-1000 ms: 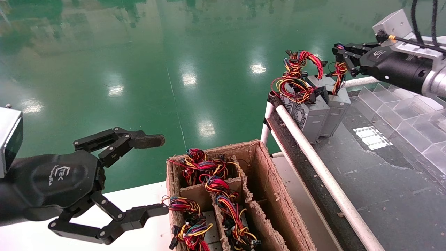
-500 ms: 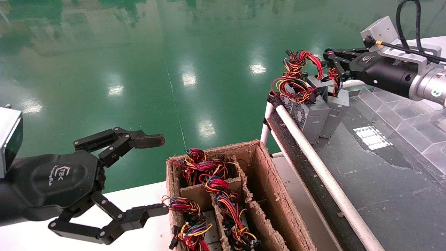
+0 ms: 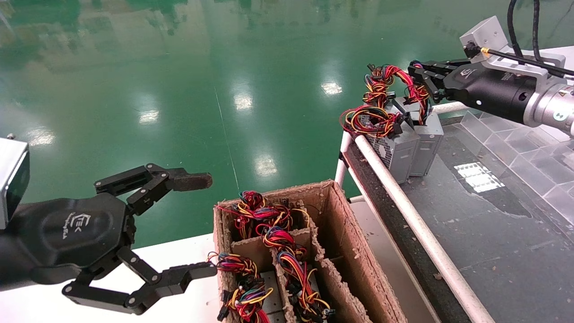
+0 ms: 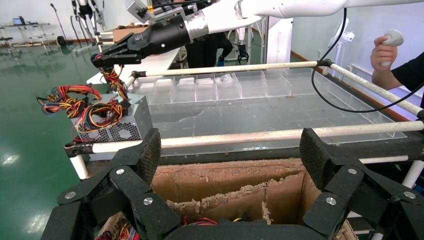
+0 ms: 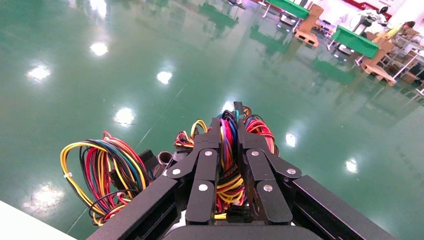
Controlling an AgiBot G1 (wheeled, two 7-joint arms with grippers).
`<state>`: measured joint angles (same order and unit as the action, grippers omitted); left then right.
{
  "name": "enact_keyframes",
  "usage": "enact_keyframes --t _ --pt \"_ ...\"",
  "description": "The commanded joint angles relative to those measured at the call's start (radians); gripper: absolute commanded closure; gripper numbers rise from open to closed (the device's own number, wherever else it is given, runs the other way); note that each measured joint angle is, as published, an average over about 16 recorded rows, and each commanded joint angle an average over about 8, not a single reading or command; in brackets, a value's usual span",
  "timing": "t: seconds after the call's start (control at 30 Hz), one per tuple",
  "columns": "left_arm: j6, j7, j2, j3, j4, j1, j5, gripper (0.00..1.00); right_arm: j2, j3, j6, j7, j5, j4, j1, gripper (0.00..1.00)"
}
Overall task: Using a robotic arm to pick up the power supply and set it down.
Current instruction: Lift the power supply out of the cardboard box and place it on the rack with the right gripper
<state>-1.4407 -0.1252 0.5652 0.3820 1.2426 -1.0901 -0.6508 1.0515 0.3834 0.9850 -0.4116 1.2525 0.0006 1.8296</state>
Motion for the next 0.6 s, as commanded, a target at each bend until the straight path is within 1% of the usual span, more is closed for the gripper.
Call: enact_keyframes --t 0.03,0.33,0.37,0.4,0.6 --pt "0.000 0.000 0.000 0.000 0.000 0.000 0.000 0.00 0.001 0.000 0.001 0.002 0.000 -0.001 0.002 1.00" --pt "0.000 0.000 0.000 0.000 0.000 0.000 0.000 0.00 0.003 -0.008 0.001 0.022 -0.012 -0.007 0.006 1.00" --pt "0.000 0.000 0.000 0.000 0.000 0.000 0.000 0.00 0.003 -0.008 0.002 0.023 -0.011 -0.007 0.005 0.98" --pt "0.000 0.000 0.000 0.000 0.000 0.000 0.000 0.00 0.004 -0.007 0.003 0.023 -0.010 -0.007 0.003 0.93" --pt "0.000 0.000 0.000 0.000 0.000 0.000 0.000 0.00 0.005 -0.003 0.007 0.025 -0.005 -0.007 -0.001 0.18"
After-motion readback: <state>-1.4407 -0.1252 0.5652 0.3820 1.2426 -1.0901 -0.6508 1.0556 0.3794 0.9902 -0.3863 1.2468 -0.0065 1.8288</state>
